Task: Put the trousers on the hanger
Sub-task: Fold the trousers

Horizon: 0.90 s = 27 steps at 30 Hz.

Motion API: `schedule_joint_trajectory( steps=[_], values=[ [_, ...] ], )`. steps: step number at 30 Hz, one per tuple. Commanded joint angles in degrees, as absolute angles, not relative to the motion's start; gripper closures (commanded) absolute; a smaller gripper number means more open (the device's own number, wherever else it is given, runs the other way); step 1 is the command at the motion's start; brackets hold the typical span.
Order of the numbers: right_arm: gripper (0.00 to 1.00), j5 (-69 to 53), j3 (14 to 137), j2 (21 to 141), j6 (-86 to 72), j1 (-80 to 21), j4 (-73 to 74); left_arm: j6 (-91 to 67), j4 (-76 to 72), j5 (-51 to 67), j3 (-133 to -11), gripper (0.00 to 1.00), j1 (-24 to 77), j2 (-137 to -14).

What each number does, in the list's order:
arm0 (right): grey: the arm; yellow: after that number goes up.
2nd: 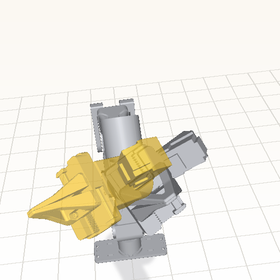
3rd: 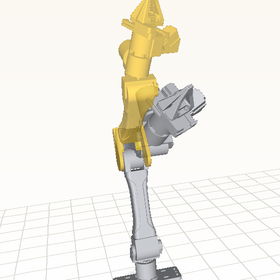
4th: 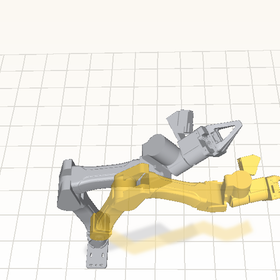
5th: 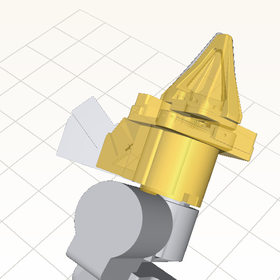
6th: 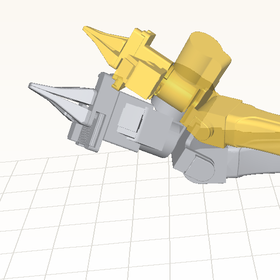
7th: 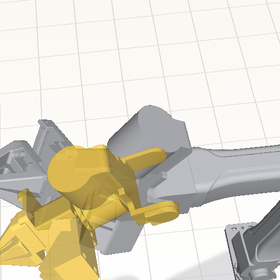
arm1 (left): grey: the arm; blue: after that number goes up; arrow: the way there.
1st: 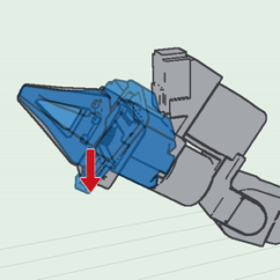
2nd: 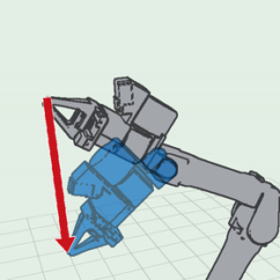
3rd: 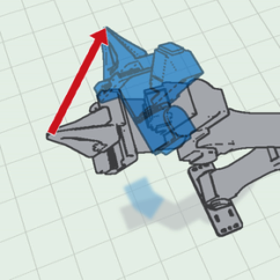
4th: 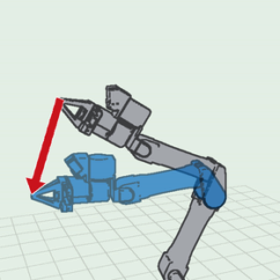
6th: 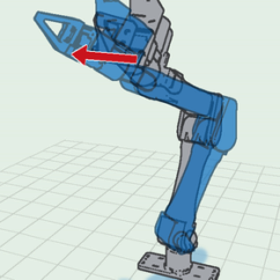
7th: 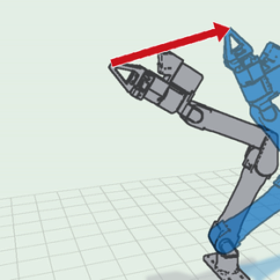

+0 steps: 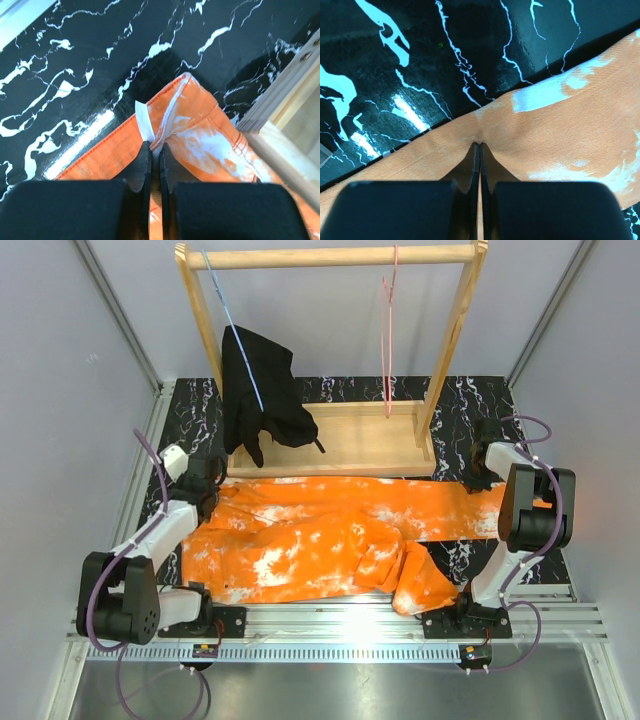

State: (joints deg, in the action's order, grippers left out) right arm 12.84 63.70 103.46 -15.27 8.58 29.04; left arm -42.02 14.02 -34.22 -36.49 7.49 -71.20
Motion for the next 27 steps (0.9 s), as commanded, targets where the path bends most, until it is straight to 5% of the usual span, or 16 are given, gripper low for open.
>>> schedule_joint_trajectory(
  steps=[1,3,7,16,27],
  values=[
    [1.0,14.2,62.7,102.7,-15.5,8.9,30.8,-40.5,13.8,-36.3,-40.3,1.0,5.2,-70.7],
    [1.0,14.2,62.7,102.7,-15.3,8.9,30.9,-40.5,14.0,-35.8,-40.4,0.93,5.2,-71.8],
    [1.0,13.8,62.3,102.0,-15.5,8.9,30.7,-40.3,15.6,-36.0,-41.7,0.04,5.0,-73.6],
    [0.99,12.0,61.3,100.0,-15.4,8.8,29.7,-38.1,19.2,-36.7,-47.1,0.01,4.8,-69.8],
    [0.99,9.8,60.4,98.9,-15.3,8.8,28.8,-33.8,18.4,-25.9,-53.2,0.01,0.8,-84.7]
  ],
)
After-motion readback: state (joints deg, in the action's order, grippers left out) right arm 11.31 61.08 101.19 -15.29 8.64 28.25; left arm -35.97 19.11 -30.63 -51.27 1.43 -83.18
